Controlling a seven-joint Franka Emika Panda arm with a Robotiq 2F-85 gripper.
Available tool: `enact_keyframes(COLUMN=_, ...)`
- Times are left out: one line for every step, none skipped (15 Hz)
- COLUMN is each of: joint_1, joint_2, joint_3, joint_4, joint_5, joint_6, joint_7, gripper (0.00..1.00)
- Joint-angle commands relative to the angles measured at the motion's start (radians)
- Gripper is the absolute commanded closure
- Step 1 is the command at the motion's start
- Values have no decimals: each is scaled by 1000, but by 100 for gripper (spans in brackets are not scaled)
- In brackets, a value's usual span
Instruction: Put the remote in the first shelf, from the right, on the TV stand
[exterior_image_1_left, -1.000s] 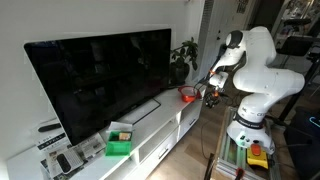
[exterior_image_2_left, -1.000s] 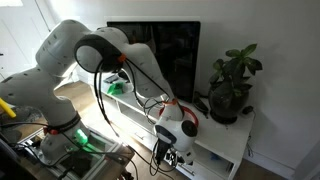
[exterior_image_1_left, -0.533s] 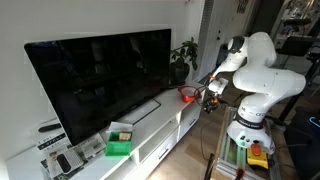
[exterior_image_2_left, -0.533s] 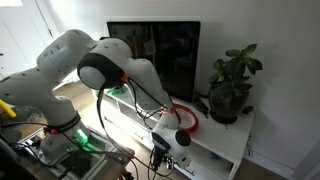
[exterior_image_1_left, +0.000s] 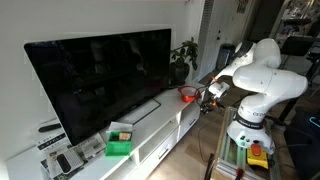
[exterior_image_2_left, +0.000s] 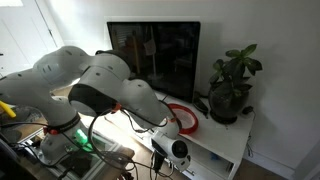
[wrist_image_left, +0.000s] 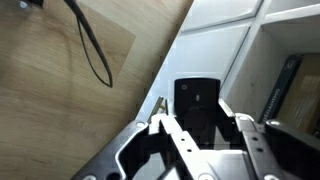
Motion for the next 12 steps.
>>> enact_keyframes(joint_1=-55, joint_2=58, joint_3=62, joint_4=59, joint_5=-33, joint_6=-25, joint_7=-3, gripper=83)
enact_keyframes(joint_1=-59, joint_2=62, joint_3=74, joint_4=64, joint_5=-37, joint_6=-32, joint_7=-3, gripper=83)
enact_keyframes(joint_1=-50, joint_2=68, joint_3=75, joint_4=75, joint_5=-41, joint_6=-31, joint_7=6, gripper=83)
enact_keyframes(joint_1=-36, joint_2=71, joint_3=76, joint_4=87, joint_5=-40, joint_6=-32, joint_7=21, gripper=83)
enact_keyframes(joint_1=-18, joint_2=74, joint_3=72, joint_4=96, joint_5=-43, joint_6=-30, joint_7=32, gripper=83)
enact_keyframes(joint_1=-2, joint_2=76, joint_3=69, joint_4=105, joint_5=-45, joint_6=-31, joint_7=43, gripper=83)
enact_keyframes(joint_1=12, joint_2=80, joint_3=68, joint_4=117, joint_5=-47, joint_6=-30, joint_7=49, gripper=83)
enact_keyframes(joint_1=24, joint_2=84, joint_3=67, joint_4=128, joint_5=-49, joint_6=-31, joint_7=55, gripper=83)
enact_keyframes(joint_1=37, joint_2=91, joint_3=68, joint_4=143, joint_5=-52, joint_6=-36, joint_7=60, gripper=83)
enact_keyframes(joint_1=40, joint_2=101, joint_3=77, joint_4=159, joint_5=-54, joint_6=-49, joint_7=54, gripper=83)
enact_keyframes(joint_1=50, joint_2=114, joint_3=79, joint_4=176, joint_5=-55, joint_6=-55, joint_7=50, gripper=83)
enact_keyframes(joint_1=59, joint_2=124, joint_3=77, joint_4=192, joint_5=-56, joint_6=-60, joint_7=46, gripper=83)
